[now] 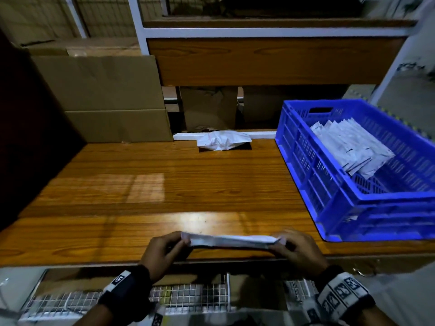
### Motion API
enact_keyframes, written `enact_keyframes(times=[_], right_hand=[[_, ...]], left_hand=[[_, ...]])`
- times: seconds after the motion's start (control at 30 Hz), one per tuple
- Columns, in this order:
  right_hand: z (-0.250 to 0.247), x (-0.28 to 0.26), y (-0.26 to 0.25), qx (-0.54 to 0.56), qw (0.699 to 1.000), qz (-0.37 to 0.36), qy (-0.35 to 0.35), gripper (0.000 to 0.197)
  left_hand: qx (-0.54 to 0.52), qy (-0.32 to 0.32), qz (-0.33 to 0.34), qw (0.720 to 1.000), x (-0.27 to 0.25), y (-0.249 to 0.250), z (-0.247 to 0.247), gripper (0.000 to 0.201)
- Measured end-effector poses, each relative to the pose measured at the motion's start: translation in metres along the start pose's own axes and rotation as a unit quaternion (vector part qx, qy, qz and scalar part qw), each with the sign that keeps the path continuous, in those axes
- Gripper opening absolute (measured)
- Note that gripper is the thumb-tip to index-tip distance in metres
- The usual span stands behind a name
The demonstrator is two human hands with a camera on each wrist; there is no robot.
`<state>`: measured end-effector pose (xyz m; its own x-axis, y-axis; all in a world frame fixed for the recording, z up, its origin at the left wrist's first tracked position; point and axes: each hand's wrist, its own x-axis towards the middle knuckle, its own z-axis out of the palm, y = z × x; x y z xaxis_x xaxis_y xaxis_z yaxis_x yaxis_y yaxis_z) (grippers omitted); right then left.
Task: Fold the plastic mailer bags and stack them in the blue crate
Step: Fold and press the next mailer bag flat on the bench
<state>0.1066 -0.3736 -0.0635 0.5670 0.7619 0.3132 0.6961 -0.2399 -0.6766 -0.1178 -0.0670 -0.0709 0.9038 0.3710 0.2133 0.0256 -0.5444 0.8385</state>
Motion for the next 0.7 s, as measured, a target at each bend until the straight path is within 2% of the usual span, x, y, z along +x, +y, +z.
enact_keyframes(times=[0.03,0.1,0.17,0.23,0.27,0.3,0.33,0.4,0.47,0.53,0.6,0.7], right_hand=[[0.0,0.002,-0.003,0.028,0.998,0.045,0.022,0.009],[0.002,0.01,-0.003,0.029,0.994,0.098,0.042,0.013],[0.003,0.02,0.0,-0.015,0.99,0.14,0.025,0.013],[0.005,0.029,-0.001,-0.089,0.978,0.188,-0.015,0.027],[0.007,0.033,-0.005,-0.141,0.967,0.206,-0.041,0.03],[0.009,0.034,-0.009,-0.208,0.952,0.215,-0.059,0.033],[0.011,0.034,-0.014,-0.269,0.937,0.215,-0.055,0.035],[0.017,0.034,-0.025,-0.349,0.921,0.173,0.003,0.033],[0.032,0.037,-0.038,-0.375,0.92,0.098,0.056,0.03],[0.06,0.038,-0.048,-0.354,0.935,0.022,0.027,0.033],[0.087,0.036,-0.049,-0.335,0.941,-0.026,-0.028,0.038],[0.106,0.03,-0.039,-0.317,0.947,-0.003,-0.044,0.046]], left_hand=[[-0.018,0.021,-0.016,0.999,0.004,0.003,0.003,0.036],[0.011,0.056,-0.049,0.997,0.013,0.002,0.01,0.036],[0.07,0.069,-0.106,0.99,0.026,-0.003,0.014,0.028],[0.147,0.027,-0.173,0.974,0.038,0.001,0.017,0.016],[0.2,0.004,-0.195,0.96,0.042,0.007,0.018,0.018],[0.258,-0.004,-0.203,0.945,0.045,0.012,0.019,0.03],[0.309,0.008,-0.187,0.933,0.047,0.016,0.019,0.041],[0.379,0.044,-0.088,0.92,0.048,0.027,0.022,0.05],[0.41,0.034,0.027,0.911,0.047,0.037,0.034,0.041],[0.405,-0.014,0.092,0.91,0.045,0.039,0.056,0.027],[0.381,-0.064,0.103,0.917,0.047,0.039,0.076,0.027],[0.362,-0.103,0.053,0.925,0.044,0.03,0.094,0.05]])
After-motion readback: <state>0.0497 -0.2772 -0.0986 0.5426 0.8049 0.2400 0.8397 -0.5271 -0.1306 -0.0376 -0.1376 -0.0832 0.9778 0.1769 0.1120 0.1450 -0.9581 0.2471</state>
